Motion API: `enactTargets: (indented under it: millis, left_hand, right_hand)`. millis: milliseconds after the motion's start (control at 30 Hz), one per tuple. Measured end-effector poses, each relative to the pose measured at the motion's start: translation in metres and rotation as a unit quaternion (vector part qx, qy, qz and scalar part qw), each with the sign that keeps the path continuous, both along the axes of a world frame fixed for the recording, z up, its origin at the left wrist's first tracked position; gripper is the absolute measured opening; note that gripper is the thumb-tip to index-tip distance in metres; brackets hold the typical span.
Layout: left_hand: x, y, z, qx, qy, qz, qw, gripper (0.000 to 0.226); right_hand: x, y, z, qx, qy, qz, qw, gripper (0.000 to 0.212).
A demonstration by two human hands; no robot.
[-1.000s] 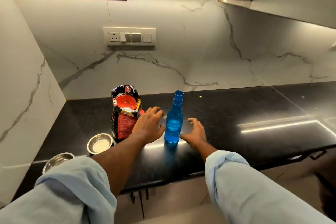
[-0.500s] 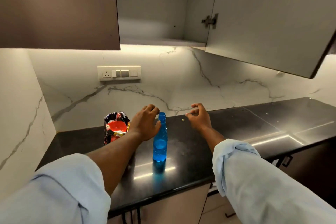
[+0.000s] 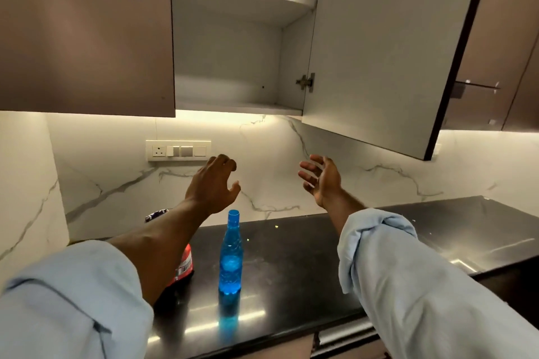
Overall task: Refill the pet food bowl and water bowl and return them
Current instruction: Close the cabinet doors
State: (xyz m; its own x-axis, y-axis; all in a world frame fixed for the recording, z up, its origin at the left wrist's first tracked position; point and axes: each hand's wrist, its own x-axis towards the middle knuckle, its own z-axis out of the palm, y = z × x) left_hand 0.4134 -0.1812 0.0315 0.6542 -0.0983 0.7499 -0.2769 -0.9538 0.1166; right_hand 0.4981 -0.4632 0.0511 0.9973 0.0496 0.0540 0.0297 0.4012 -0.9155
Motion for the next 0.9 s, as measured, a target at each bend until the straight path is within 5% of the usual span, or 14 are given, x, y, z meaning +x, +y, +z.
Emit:
enactTargets:
  millis: [167,300,500,667,900]
  left_hand:
    - [0.010,-0.028,0.014,0.010,-0.020,0.013,1.000,0.041]
    - [0.018,-0.047,0.025,0.003,-0.038,0.025,0.999,0.039]
    - [0.026,-0.066,0.028,0.018,-0.041,0.042,0.998,0.042]
    - [0.028,-0.074,0.030,0.027,-0.042,0.057,0.997,0.047]
    - [0.027,-0.081,0.020,0.037,-0.034,0.073,0.996,0.045]
  right_hand:
    - [0.023,-0.033,0.025,0.209,0.024,0.104,0.972,0.094]
    - [0.040,-0.039,0.041,0.269,0.032,0.121,0.955,0.100]
    - [0.057,-0.047,0.049,0.293,0.023,0.158,0.943,0.080]
    - [0.069,-0.053,0.045,0.361,-0.005,0.188,0.914,0.035]
    - [0.053,-0.044,0.034,0.377,-0.047,0.245,0.892,0.014]
